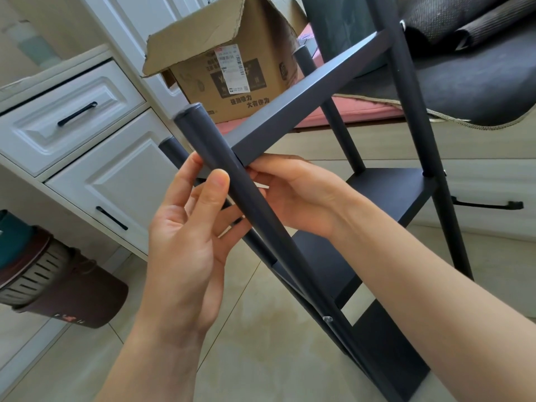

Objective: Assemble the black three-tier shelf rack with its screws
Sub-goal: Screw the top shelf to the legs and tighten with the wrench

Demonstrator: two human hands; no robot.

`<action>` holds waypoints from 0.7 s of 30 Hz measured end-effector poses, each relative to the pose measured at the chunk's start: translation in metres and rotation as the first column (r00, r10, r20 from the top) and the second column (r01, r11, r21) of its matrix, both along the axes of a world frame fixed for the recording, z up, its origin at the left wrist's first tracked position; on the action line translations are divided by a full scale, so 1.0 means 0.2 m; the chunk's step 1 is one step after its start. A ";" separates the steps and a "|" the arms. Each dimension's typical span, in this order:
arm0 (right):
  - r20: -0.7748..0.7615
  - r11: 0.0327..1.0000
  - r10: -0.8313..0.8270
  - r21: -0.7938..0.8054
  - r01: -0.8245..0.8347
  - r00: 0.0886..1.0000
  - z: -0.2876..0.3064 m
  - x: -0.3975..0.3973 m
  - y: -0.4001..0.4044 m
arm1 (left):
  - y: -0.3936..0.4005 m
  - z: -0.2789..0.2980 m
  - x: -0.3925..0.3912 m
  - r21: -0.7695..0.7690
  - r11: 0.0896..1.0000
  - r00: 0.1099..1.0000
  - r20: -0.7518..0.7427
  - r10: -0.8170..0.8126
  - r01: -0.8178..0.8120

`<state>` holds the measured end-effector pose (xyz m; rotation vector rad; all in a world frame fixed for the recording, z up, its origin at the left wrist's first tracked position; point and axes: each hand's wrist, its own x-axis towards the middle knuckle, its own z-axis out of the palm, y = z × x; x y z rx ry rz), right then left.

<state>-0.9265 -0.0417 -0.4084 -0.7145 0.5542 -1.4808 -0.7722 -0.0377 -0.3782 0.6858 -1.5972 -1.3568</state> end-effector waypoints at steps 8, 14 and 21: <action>-0.044 1.000 0.023 -0.001 -0.023 0.999 0.01 0.01 0.00 | 0.00 0.00 0.00 0.025 1.000 1.000 -0.013 0.002 -0.002; -0.029 0.999 0.029 -0.015 -0.030 0.999 0.01 0.01 0.00 | 0.00 0.00 0.01 0.036 0.999 1.000 -0.025 0.019 -0.018; -0.009 0.997 0.079 -0.021 -0.079 0.997 0.00 0.02 0.00 | 0.00 0.01 0.00 0.058 0.998 0.999 -0.031 0.021 -0.019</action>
